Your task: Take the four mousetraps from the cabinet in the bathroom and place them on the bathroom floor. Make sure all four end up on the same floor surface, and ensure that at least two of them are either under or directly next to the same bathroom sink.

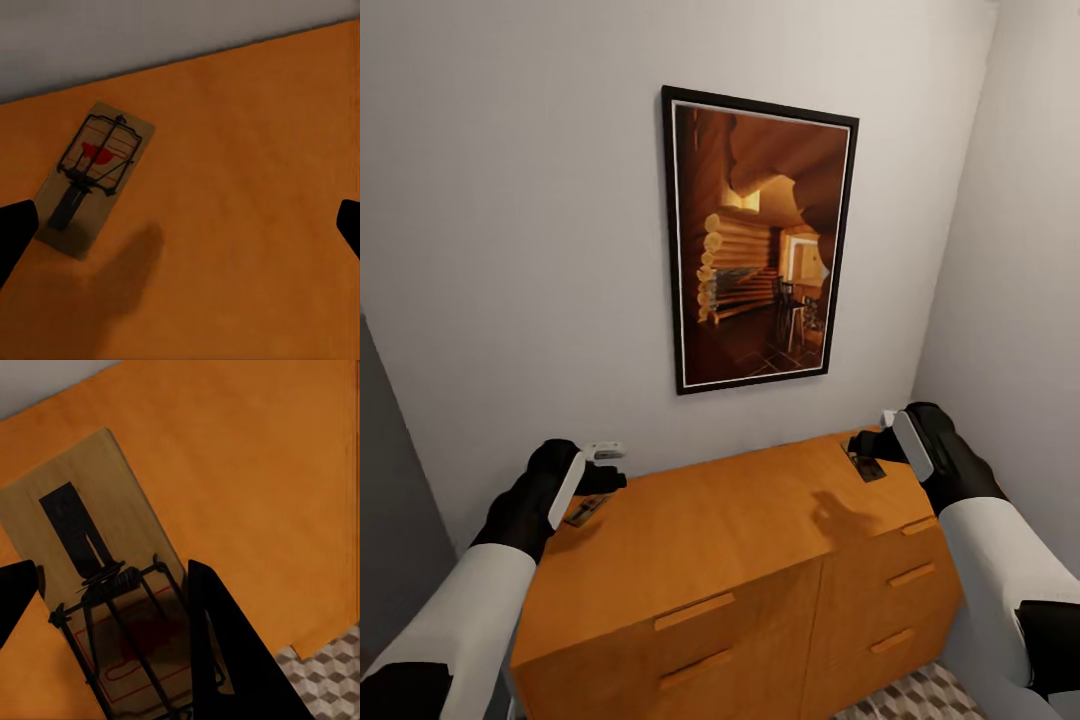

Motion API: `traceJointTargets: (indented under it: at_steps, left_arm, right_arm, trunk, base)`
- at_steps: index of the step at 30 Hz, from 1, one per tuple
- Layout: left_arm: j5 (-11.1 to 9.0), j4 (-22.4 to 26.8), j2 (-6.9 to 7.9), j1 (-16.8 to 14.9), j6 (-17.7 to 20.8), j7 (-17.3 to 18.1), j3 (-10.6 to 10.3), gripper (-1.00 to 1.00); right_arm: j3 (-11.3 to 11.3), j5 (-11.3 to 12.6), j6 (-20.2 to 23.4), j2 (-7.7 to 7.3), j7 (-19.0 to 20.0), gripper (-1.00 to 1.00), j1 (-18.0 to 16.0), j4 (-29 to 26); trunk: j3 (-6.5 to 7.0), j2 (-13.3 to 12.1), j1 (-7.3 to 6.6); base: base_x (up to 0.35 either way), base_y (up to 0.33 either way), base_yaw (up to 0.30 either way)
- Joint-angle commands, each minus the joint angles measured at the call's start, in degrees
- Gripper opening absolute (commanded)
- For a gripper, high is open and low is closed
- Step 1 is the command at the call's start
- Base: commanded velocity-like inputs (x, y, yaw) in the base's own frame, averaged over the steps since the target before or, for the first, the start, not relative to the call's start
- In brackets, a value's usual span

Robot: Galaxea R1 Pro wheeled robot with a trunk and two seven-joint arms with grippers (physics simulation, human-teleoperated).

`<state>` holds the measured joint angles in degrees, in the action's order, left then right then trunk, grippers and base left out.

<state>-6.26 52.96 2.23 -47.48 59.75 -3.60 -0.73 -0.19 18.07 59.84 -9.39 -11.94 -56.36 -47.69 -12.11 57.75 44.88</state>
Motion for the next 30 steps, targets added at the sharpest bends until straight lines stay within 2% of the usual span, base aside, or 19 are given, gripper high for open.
traceJointTargets:
  at_steps: [1,4,6,9,10,13,16,21,25,30]
  left_arm:
    - [-0.51,0.04,0.11,-0.04,0.18,-0.39,-0.13,1.00]
    - [-0.35,-0.03,0.94,-0.05,-0.06,-0.36,-0.50,1.00]
    - [-0.39,-0.12,2.10,-0.05,-0.15,-0.22,-0.60,1.00]
    - [-0.66,-1.20,5.73,-0.07,-0.16,0.52,-0.59,1.00]
    - [-0.65,-1.39,6.34,-0.07,-0.18,1.01,-0.59,1.00]
    - [-0.36,-1.78,9.66,-0.07,-0.22,6.03,-0.71,1.00]
    - [-0.07,-1.69,11.48,-0.07,-0.27,7.88,-0.69,1.00]
    - [0.61,-2.14,13.33,-0.07,-0.33,8.90,-0.68,1.00]
    - [1.17,-2.98,13.61,-0.16,-0.40,9.20,-0.68,1.00]
    - [1.54,-5.06,13.75,-2.23,-0.48,9.32,-0.79,1.00]
  right_arm:
    - [-0.02,0.60,0.16,-0.04,-0.54,-1.00,-0.05,-0.04]
    - [-0.08,0.56,0.16,-0.27,-0.54,-1.00,-0.06,-0.04]
    - [-0.13,0.56,0.16,-0.36,-0.54,-1.00,-0.06,-0.03]
    - [-0.12,0.58,0.16,-0.59,-0.54,-1.00,-0.06,0.01]
    - [-0.11,0.57,0.16,-0.61,-0.54,-1.00,-0.06,0.02]
    - [-0.08,0.48,0.16,-0.70,-0.54,-1.00,-0.04,0.03]
    - [-0.08,0.48,0.16,-0.71,-0.45,-1.00,-0.06,0.00]
    - [-0.07,0.65,0.16,-0.72,-0.37,-1.00,-0.05,0.00]
    - [-0.07,0.64,0.16,-0.72,-0.33,-1.00,-0.06,0.01]
    - [-0.07,0.47,0.16,-0.73,-0.28,-1.00,-0.06,0.03]
  trunk:
    - [-0.08,0.06,0.01]
    - [-0.08,0.06,0.01]
    - [-0.08,0.06,0.01]
    - [-0.08,0.06,0.01]
    - [-0.08,0.06,0.01]
    - [-0.08,0.06,0.01]
    - [-0.08,0.06,0.01]
    - [-0.08,0.06,0.01]
    - [-0.08,0.06,0.01]
    - [-0.08,0.06,0.01]
  base:
    - [0.000,0.000,-0.077]
    - [0.000,0.000,-0.028]
    - [0.000,0.000,-0.008]
    - [0.000,0.000,-0.002]
    - [0.000,0.000,-0.001]
    - [0.000,0.000,0.000]
    - [0.000,0.000,0.000]
    - [0.000,0.000,0.000]
    - [0.000,0.000,0.000]
    - [0.000,0.000,0.000]
